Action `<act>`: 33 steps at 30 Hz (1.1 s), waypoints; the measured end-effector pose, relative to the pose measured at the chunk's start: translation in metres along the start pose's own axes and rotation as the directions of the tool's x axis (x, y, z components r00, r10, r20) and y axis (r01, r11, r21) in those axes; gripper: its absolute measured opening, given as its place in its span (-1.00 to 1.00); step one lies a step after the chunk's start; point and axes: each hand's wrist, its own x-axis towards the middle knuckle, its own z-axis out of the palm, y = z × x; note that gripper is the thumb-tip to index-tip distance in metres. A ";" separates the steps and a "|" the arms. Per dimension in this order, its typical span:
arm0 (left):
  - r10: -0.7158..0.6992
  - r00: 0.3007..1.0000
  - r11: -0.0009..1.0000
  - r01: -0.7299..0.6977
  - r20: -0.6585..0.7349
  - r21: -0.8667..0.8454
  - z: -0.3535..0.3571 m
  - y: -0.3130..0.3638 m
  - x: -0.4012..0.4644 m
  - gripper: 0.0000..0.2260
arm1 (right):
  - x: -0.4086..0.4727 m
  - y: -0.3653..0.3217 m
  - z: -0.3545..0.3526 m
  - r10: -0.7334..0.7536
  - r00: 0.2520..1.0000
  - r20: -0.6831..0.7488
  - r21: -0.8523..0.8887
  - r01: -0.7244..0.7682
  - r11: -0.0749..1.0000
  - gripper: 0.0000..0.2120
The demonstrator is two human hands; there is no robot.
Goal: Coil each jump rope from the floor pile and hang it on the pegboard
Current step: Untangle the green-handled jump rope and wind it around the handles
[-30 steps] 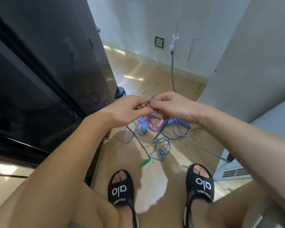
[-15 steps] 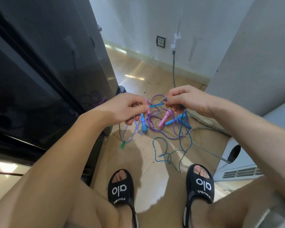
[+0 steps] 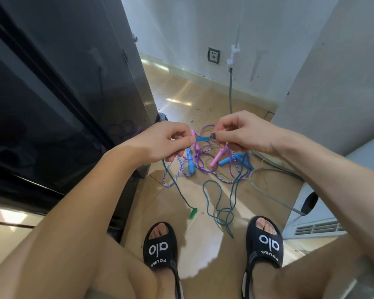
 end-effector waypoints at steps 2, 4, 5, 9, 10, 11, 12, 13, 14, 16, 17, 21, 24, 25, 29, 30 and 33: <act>-0.014 1.000 1.000 0.014 0.005 0.006 0.000 0.001 -0.001 -0.77 | 0.001 0.003 -0.002 -0.005 1.000 -0.009 0.015 0.005 1.000 -0.75; -0.039 0.999 0.999 0.038 0.009 0.036 -0.002 0.000 -0.002 -0.75 | 0.006 0.017 -0.009 -0.001 0.996 -0.091 -0.011 0.000 1.000 -0.76; -0.049 0.999 0.997 0.049 0.002 0.051 -0.004 -0.001 -0.003 -0.74 | 0.009 0.026 -0.016 0.008 0.987 -0.159 -0.059 -0.018 0.998 -0.76; -0.062 0.998 0.996 0.063 -0.030 0.057 -0.007 -0.003 -0.007 -0.70 | 0.006 0.074 -0.054 0.259 0.871 -0.418 -0.371 -0.424 0.826 -0.73; -0.062 0.998 0.996 0.064 -0.028 0.054 -0.006 -0.003 -0.007 -0.70 | 0.004 0.083 -0.058 0.323 0.834 -0.446 -0.476 -0.527 0.704 -0.75; -0.061 0.998 0.997 0.062 -0.024 0.055 -0.005 -0.002 -0.006 -0.69 | 0.000 0.084 -0.055 0.369 0.824 -0.430 -0.550 -0.563 0.617 -0.82; -0.055 0.998 0.997 0.056 -0.018 0.055 -0.003 0.000 -0.006 -0.69 | 0.000 0.080 -0.048 0.376 0.847 -0.377 -0.577 -0.532 0.620 -0.88; -0.045 0.999 0.998 0.046 -0.009 0.046 -0.002 0.002 -0.005 -0.69 | 0.002 0.072 -0.039 0.339 0.893 -0.296 -0.556 -0.449 0.699 -0.74; -0.035 0.999 0.999 0.035 0.002 0.026 0.000 0.005 -0.004 -0.70 | 0.006 0.062 -0.027 0.259 0.943 -0.207 -0.442 -0.326 0.836 -0.64; -0.016 1.000 1.000 0.016 0.015 -0.003 0.003 0.009 -0.002 -0.71 | 0.007 0.028 0.006 0.125 0.991 -0.056 -0.109 -0.131 0.985 -0.72; -0.011 1.000 1.000 0.011 0.018 0.001 0.004 0.011 -0.002 -0.72 | 0.009 0.016 0.019 0.080 0.997 -0.005 -0.025 -0.080 0.996 -0.76; -0.004 1.000 1.000 0.004 0.021 -0.001 0.006 0.012 -0.001 -0.71 | 0.011 0.013 0.028 0.024 0.996 0.087 0.190 -0.040 0.981 -0.69; -0.023 0.999 0.999 0.023 0.025 -0.024 0.006 0.012 -0.003 -0.68 | 0.009 0.017 0.021 0.019 0.993 0.117 0.202 -0.043 0.978 -0.76; -0.035 0.999 0.999 0.035 0.027 -0.021 0.005 0.011 -0.003 -0.69 | 0.010 0.020 0.016 0.016 0.997 0.074 0.148 -0.027 0.989 -0.77; -0.073 0.997 0.997 0.073 0.005 -0.010 0.001 0.004 -0.004 -0.69 | 0.010 0.048 -0.022 0.148 0.960 -0.238 -0.087 -0.173 0.981 -0.71; -0.071 0.998 0.998 0.071 0.001 0.000 0.001 0.004 -0.004 -0.68 | 0.007 0.055 -0.030 0.211 0.937 -0.277 -0.123 -0.253 0.960 -0.72; -0.041 0.999 0.998 0.039 0.022 0.048 0.004 0.008 -0.002 -0.63 | 0.001 0.063 -0.030 0.313 0.915 -0.253 -0.343 -0.387 0.856 -0.77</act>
